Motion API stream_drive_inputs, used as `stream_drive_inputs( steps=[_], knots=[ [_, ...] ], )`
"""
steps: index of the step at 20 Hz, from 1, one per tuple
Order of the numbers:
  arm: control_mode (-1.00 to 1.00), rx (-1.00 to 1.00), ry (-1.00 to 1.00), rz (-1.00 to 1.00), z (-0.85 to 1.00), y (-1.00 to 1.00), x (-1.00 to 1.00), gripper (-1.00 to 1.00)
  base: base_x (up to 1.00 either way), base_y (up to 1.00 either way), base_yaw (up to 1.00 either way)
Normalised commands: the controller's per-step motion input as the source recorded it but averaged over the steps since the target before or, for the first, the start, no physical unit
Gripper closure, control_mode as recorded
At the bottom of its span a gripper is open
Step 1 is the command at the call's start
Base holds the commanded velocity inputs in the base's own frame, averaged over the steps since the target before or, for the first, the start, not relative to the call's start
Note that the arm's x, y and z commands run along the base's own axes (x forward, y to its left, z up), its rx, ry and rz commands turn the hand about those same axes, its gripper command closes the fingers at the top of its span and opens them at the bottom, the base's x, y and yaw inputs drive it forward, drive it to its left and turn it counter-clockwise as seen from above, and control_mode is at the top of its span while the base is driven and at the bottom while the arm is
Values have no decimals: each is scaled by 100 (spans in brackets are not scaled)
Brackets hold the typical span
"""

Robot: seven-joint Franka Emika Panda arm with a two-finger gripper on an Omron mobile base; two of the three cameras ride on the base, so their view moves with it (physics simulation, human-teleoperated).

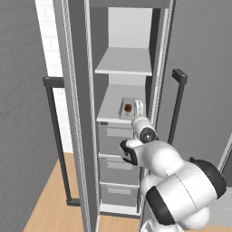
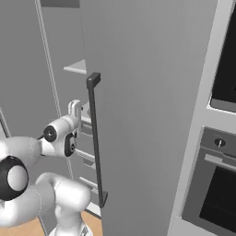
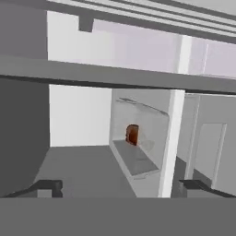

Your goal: Take the meat container that has the chicken drumstick and place it on the second highest rack of the freezer. Then take the vegetable container that has the garlic and lemon and place it on the highest rack of the freezer.

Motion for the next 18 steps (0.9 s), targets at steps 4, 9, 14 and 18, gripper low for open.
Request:
stream_drive_inputs(
  steps=[4,9,14,18],
  knots=[
    [-100,0,0,1,94,15,-100,-100,0,0,0],
    [-100,-10,0,0,59,3,-100,-100,0,0,0],
    [-100,-23,1,0,0,0,-100,-100,0,0,0],
    [-100,-20,15,2,-6,-2,-99,-100,0,0,0]
  ],
)
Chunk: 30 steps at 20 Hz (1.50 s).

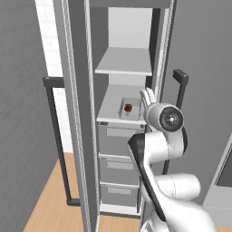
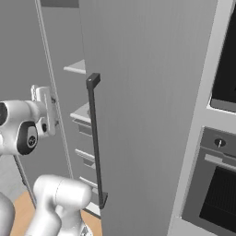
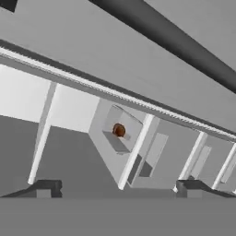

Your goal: Take the meat container that has the chicken drumstick and place it on the second highest rack of the freezer. Then take the vegetable container that has the garlic and lemon and place it on the highest rack of the freezer.

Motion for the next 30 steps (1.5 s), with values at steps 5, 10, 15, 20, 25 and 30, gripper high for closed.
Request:
stream_drive_inputs(
  steps=[5,10,15,20,25,30],
  knots=[
    [-100,0,20,-8,-70,-9,-61,-100,0,0,0],
    [-100,1,0,-1,-66,-14,-40,-100,0,0,0],
    [100,0,-4,0,-10,-4,-19,-100,-59,-13,-15],
    [100,0,0,0,0,0,0,-100,-78,-17,-61],
    [100,0,0,0,0,0,0,-100,3,-56,-69],
    [100,0,0,0,0,0,0,-100,42,-96,-43]
  ],
)
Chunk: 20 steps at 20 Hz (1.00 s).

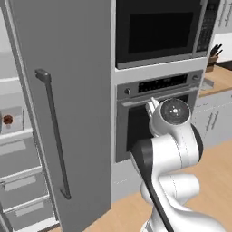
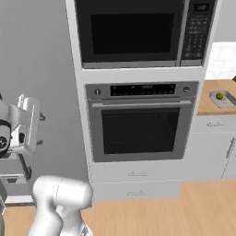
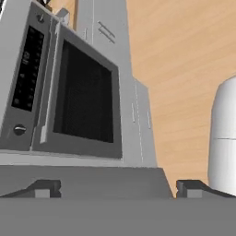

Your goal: Take the meat container that has the chicken drumstick and place it on the second highest rack of the freezer. Then take the vegetable container that has the garlic and lemon and place it on the highest rack of the freezer.

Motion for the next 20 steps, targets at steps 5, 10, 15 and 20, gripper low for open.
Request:
stream_drive_inputs(
  steps=[5,10,15,20],
  knots=[
    [100,0,0,0,0,0,0,-100,54,-90,-26],
    [100,0,0,0,0,0,0,-100,68,-65,-29],
    [100,0,0,0,0,0,0,-100,73,-59,-27],
    [100,0,0,0,0,0,0,-100,77,-37,-35]
  ],
)
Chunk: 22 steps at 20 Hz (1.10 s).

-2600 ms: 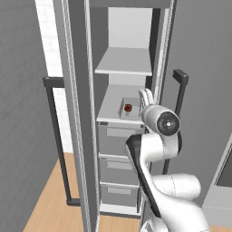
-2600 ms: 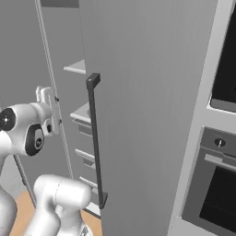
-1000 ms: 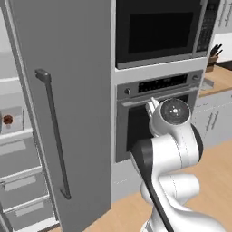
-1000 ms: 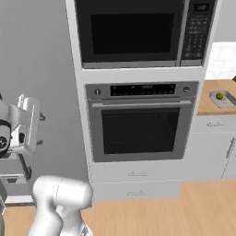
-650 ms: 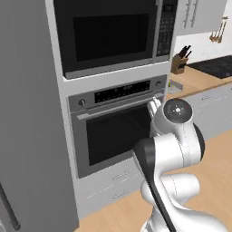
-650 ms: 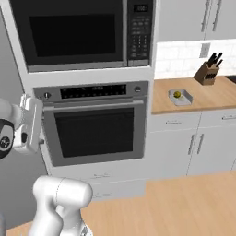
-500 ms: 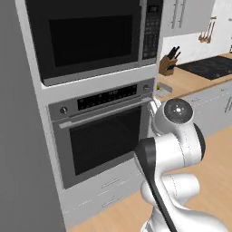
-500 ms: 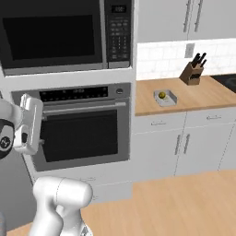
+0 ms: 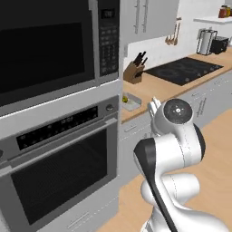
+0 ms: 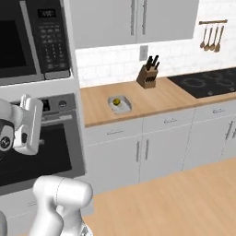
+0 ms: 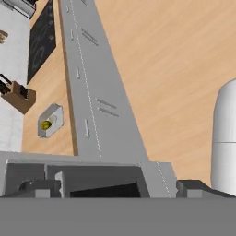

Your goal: Take the meat container that has the chicken drumstick and place it on the second highest rack of the freezer. Then take the vegetable container that has the garlic and lemon and place it on the highest rack of the freezer.

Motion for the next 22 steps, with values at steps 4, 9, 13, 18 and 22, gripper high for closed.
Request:
stream_drive_inputs(
  steps=[4,9,13,18,22],
  knots=[
    [100,0,0,0,0,0,0,-100,72,-47,-29],
    [100,0,0,0,0,0,0,-100,89,-45,-5],
    [100,0,0,0,0,0,0,-100,100,-15,9],
    [100,0,0,0,0,0,0,-100,78,0,31],
    [100,0,0,0,0,0,0,-100,63,-37,46]
  ],
)
